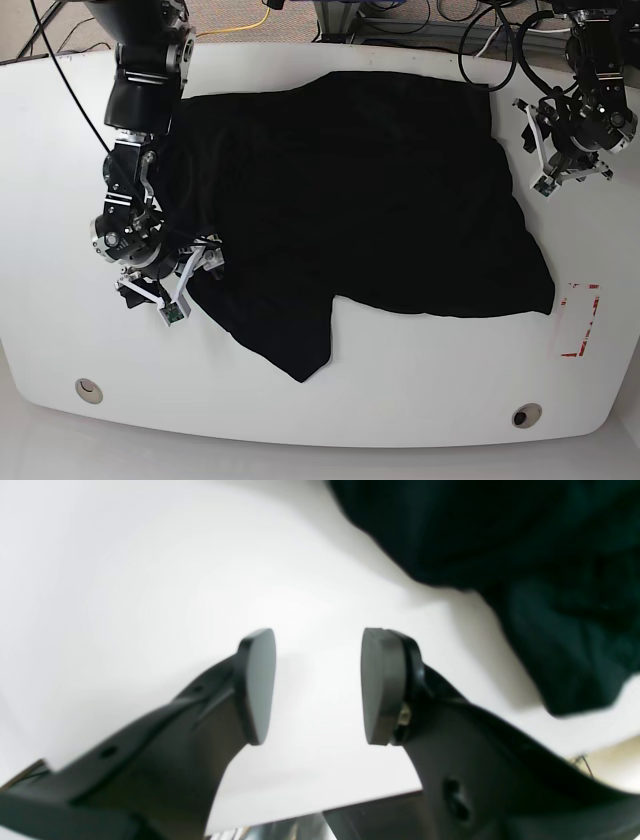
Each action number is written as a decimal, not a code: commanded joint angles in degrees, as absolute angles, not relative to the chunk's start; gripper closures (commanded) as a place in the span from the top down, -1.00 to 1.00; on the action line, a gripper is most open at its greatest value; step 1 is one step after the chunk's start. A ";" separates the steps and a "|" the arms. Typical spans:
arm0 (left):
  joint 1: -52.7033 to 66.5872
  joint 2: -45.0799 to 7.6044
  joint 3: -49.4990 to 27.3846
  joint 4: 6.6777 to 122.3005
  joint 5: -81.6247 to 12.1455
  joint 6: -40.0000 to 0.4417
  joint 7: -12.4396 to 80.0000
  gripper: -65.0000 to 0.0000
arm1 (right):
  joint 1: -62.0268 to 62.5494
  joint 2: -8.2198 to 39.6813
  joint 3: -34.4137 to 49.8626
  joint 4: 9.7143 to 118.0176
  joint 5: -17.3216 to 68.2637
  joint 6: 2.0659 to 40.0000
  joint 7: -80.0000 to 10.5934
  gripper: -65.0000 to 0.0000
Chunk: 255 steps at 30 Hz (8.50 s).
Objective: Layout the t-shirt on the table in an organized manner, then fold the t-shirt properly
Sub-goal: 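Drag the shirt corner outward with the right gripper and release, then grasp the shirt edge with the left gripper, right gripper holding, then pull the shirt edge with the left gripper away from the right gripper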
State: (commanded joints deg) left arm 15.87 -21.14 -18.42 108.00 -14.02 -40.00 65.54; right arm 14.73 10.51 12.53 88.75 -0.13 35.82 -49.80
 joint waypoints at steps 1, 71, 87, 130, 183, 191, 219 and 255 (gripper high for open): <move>15.87 -20.62 -18.42 107.91 -14.02 -40.00 65.45 -0.20 | 13.58 10.15 13.23 90.51 -0.22 35.74 -51.12 0.95; 25.19 -20.53 -18.15 108.09 -36.00 -40.00 66.95 0.27 | -4.09 2.07 33.45 95.52 -0.22 40.00 -55.78 -0.92; 23.43 -21.32 -6.37 107.82 -35.65 -40.00 68.18 0.28 | -4.09 2.07 33.45 95.52 -0.22 40.00 -55.78 -0.92; 11.47 -28.09 -5.05 114.33 -22.99 -40.00 68.53 -0.90 | -3.65 2.33 33.36 110.46 -0.22 40.00 -63.96 -0.93; 15.78 -23.34 8.40 104.75 -16.84 -39.78 65.45 0.10 | -3.74 1.98 30.99 110.20 -0.13 40.00 -63.78 -0.93; 16.13 -23.34 10.68 101.85 -16.84 -39.87 63.16 -0.07 | -3.74 1.98 30.99 110.20 -0.13 40.00 -63.78 -0.93; 10.68 -27.21 0.31 112.31 -16.75 -40.00 63.96 -0.97 | -3.56 1.98 31.08 110.73 -0.13 40.00 -64.04 -0.93; -18.24 -17.10 0.31 113.54 -4.44 -40.00 64.13 -0.94 | 9.36 2.07 30.90 104.48 -0.22 40.00 -63.78 -0.93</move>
